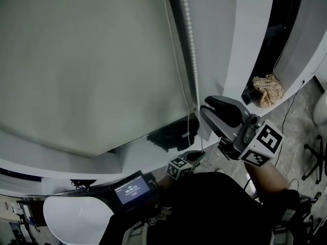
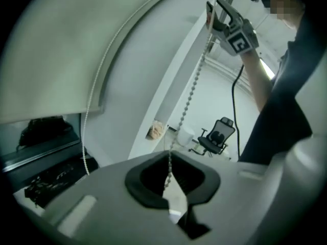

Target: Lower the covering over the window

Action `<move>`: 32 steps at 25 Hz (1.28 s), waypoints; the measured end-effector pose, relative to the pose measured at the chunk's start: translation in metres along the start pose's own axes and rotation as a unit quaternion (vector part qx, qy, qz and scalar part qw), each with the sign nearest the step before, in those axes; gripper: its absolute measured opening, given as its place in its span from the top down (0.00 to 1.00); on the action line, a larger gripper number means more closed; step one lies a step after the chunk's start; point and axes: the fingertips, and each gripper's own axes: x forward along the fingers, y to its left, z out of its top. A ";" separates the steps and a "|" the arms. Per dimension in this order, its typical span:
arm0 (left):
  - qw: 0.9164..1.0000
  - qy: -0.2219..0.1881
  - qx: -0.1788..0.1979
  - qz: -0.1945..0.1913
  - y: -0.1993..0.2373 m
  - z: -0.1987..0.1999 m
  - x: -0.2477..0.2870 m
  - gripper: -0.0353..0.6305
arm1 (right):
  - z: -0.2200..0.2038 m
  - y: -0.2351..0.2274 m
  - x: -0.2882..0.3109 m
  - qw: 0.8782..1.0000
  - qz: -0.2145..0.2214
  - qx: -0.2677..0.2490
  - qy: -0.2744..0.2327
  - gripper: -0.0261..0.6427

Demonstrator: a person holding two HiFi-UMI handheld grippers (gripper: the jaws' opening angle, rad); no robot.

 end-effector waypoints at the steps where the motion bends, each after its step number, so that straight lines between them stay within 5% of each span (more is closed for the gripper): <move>1: 1.000 -0.001 0.001 0.000 0.000 -0.001 0.000 0.93 | 0.019 0.004 0.012 1.000 0.009 -0.001 -0.009 0.81; 9: 1.000 -0.017 -0.010 0.005 0.001 -0.001 -0.008 0.93 | 0.072 0.041 0.044 0.995 0.093 0.005 -0.035 0.77; 10: 1.000 -0.017 -0.009 0.004 0.001 -0.001 -0.008 0.93 | 0.075 0.040 0.045 0.995 0.091 0.005 -0.040 0.79; 11: 1.000 -0.017 -0.008 0.004 0.000 -0.002 -0.008 0.93 | 0.078 0.037 0.046 0.996 0.082 0.000 -0.047 0.96; 21: 0.999 -0.012 -0.011 0.028 0.005 0.001 -0.019 0.92 | 0.081 0.030 0.030 0.996 0.056 -0.047 -0.045 0.94; 25: 0.999 -0.005 0.003 0.053 0.016 -0.002 -0.025 0.92 | 0.018 0.014 0.019 0.990 0.013 -0.134 0.046 0.94; 30: 0.996 -0.031 0.048 0.064 0.021 0.011 -0.067 0.90 | -0.105 -0.023 -0.025 0.986 -0.046 -0.051 0.154 0.94; 32: 0.995 -0.013 0.081 0.054 0.026 0.015 -0.085 0.87 | -0.153 -0.037 -0.044 0.978 -0.068 -0.020 0.195 0.94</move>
